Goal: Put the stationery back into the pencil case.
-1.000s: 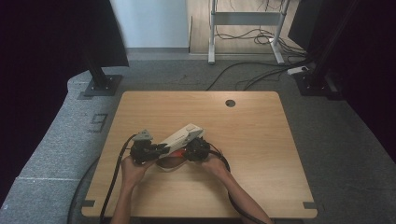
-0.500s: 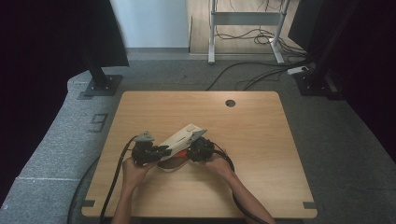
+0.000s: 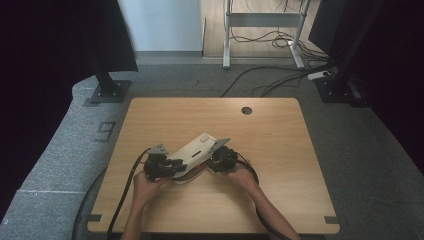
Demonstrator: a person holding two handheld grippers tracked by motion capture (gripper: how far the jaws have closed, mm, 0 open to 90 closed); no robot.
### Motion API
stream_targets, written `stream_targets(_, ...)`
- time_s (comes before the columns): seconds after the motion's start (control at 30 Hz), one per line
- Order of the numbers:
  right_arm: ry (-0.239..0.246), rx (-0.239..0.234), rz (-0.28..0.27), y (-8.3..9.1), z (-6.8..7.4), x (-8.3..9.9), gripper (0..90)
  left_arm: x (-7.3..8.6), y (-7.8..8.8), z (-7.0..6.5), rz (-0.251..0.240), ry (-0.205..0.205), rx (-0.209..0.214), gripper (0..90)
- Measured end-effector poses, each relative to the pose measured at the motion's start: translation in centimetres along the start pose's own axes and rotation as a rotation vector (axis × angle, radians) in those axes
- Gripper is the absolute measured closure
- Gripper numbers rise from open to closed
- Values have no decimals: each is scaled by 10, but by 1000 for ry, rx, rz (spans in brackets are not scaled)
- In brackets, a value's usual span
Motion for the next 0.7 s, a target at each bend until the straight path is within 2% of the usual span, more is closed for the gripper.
stream_targets(0.27,-15,12,8,4,-8,11,584,4,-5,-3,15,-16,-9,626)
stream_targets(0.37,-30,16,-8,10,-11,12,575,7,-8,-4,24,-29,-22,609)
stream_targets(0.47,-28,19,-14,12,-12,12,563,11,-12,-4,50,-52,-55,586)
stream_targets(0.7,-53,2,-33,12,-13,15,488,14,-16,-5,58,-85,-95,508)
Point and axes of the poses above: each handheld gripper's, and its own axes: y roughly backward along the jaws, x roughly out of its underside, z roughly to its left, the point moved 9 cm from there along -y, roughly forward along the jaws, and after that the axes turned 4 degrees about z, right-handed, at the moved point
